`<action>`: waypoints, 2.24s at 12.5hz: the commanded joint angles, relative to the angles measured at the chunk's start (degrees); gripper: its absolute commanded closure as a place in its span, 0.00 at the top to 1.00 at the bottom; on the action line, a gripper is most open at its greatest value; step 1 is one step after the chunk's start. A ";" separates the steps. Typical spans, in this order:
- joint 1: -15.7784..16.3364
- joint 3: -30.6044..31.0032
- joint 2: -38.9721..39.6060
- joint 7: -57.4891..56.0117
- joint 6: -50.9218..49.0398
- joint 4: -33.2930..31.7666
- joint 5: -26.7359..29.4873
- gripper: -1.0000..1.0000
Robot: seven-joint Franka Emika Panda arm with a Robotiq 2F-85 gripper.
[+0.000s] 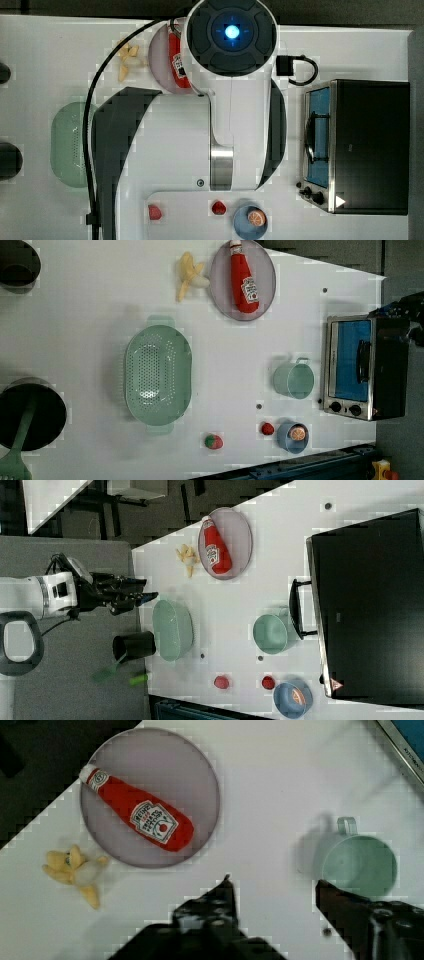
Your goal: Drag strainer left to right.
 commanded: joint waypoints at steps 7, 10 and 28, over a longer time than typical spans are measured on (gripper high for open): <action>0.24 7.61 -19.88 15.21 -3.96 -13.58 0.64 1.00; 0.40 15.52 -16.54 23.45 0.73 -13.59 0.68 1.00; 2.53 32.92 22.96 75.23 38.91 -19.56 -1.34 1.00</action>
